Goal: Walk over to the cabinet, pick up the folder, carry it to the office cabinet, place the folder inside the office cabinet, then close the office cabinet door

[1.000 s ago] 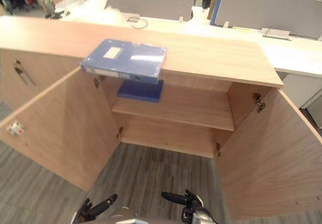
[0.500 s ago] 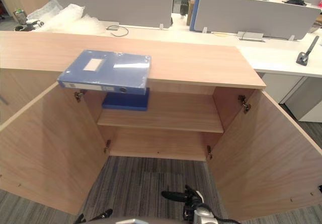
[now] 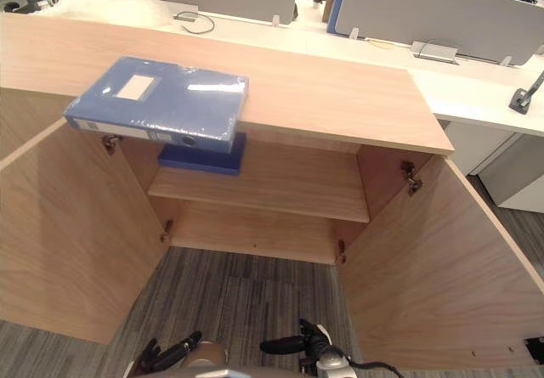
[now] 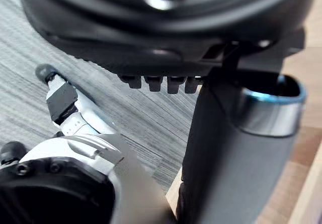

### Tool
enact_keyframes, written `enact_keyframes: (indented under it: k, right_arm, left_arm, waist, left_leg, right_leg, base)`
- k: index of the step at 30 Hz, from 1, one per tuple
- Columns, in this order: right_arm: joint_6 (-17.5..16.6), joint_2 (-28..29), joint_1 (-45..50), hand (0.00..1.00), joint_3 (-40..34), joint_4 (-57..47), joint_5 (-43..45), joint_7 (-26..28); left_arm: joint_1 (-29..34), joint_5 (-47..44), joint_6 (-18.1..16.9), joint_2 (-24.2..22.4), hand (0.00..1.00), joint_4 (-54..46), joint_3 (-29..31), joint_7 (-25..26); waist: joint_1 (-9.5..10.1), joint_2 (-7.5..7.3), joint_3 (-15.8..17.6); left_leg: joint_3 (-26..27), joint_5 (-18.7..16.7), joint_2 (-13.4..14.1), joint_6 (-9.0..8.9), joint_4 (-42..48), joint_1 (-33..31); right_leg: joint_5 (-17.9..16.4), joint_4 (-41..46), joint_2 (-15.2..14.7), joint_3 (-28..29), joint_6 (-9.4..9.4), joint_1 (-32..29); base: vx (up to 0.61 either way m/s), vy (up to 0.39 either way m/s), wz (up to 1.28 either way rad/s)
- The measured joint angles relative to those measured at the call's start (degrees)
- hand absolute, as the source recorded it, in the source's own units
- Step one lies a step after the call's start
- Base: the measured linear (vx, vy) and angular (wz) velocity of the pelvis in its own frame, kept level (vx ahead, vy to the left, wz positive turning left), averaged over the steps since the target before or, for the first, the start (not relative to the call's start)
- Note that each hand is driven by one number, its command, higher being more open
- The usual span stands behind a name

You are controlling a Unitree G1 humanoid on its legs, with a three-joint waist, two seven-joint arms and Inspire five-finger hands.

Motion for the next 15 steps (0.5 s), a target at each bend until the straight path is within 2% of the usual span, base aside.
enact_keyframes:
  k: [1,2,4,6,8,13,15]
  right_arm:
    - [0.2,-0.6,-0.4,1.0,0.0,0.3,-0.7,0.0]
    - [0.5,0.1,0.0,1.0,-0.1,0.2,-1.3,0.0]
    - [0.6,0.3,0.8,1.0,-0.3,-0.1,-2.5,0.1]
    - [0.6,0.5,1.8,1.0,-0.3,-1.4,-2.4,0.0]
    - [0.6,1.5,2.1,1.0,-0.3,-2.0,-2.3,0.0]
    - [0.5,2.6,4.0,1.0,0.1,-1.9,-1.6,-0.1]
    - [0.5,3.0,4.8,1.0,0.3,-1.8,-0.3,-0.7]
  left_arm:
    - [0.8,1.5,0.9,-0.6,1.0,-3.4,0.0,0.0]
    - [1.8,1.6,1.3,-0.4,1.0,-7.5,-0.1,0.2]
    - [2.3,1.3,1.4,-0.4,1.0,-13.4,-0.7,0.0]
    - [3.0,-2.0,1.8,-0.7,1.0,-18.9,-1.8,-0.1]
    - [3.9,-9.8,1.7,-1.5,1.0,-28.1,-2.3,0.1]
    - [4.1,-16.1,0.0,-4.0,1.0,-43.8,-3.4,2.8]
    - [4.6,-15.6,-1.6,-4.2,1.0,-52.0,-4.4,5.0]
  waist:
    - [0.44,0.26,0.2]
    - [0.24,-2.06,-0.9]
    - [0.19,-3.37,-1.8]
    - [0.17,-3.16,-2.0]
    - [0.19,-3.4,-2.4]
    - [1.33,-2.94,-2.8]
    - [1.64,-3.32,-3.2]
  left_leg:
    - [0.6,3.9,-0.5,-0.12,-4.6,0.8]
    - [1.2,5.9,-2.5,0.63,-8.7,1.6]
    - [1.3,8.0,-4.7,1.46,-12.8,3.1]
    - [1.4,8.9,-6.0,1.9,-14.6,4.4]
    - [1.1,10.3,-7.2,1.98,-17.3,5.5]
    - [0.5,11.8,-7.5,1.63,-20.2,6.7]
    - [0.0,12.6,-7.2,1.16,-21.7,6.9]
  right_leg:
    - [0.6,-0.3,-0.5,1.1,0.95,-0.1]
    - [1.8,-2.1,-2.1,1.3,1.82,-0.7]
    - [3.1,-4.4,-3.7,0.9,2.78,-0.1]
    - [3.4,-4.8,-4.8,0.6,3.23,0.6]
    - [3.5,-4.8,-5.9,0.3,3.34,0.8]
    - [3.3,-5.1,-6.4,-0.7,3.33,1.4]
    - [3.0,-5.2,-6.1,-1.1,3.16,1.3]
  base:
    - [0.0,0.214,-0.24]
    - [0.06,0.214,-0.08]
    - [0.14,0.126,0.19]
    - [0.1,0.086,0.16]
    - [0.11,0.079,0.16]
    - [0.04,0.004,0.12]
    - [-0.02,-0.039,0.1]
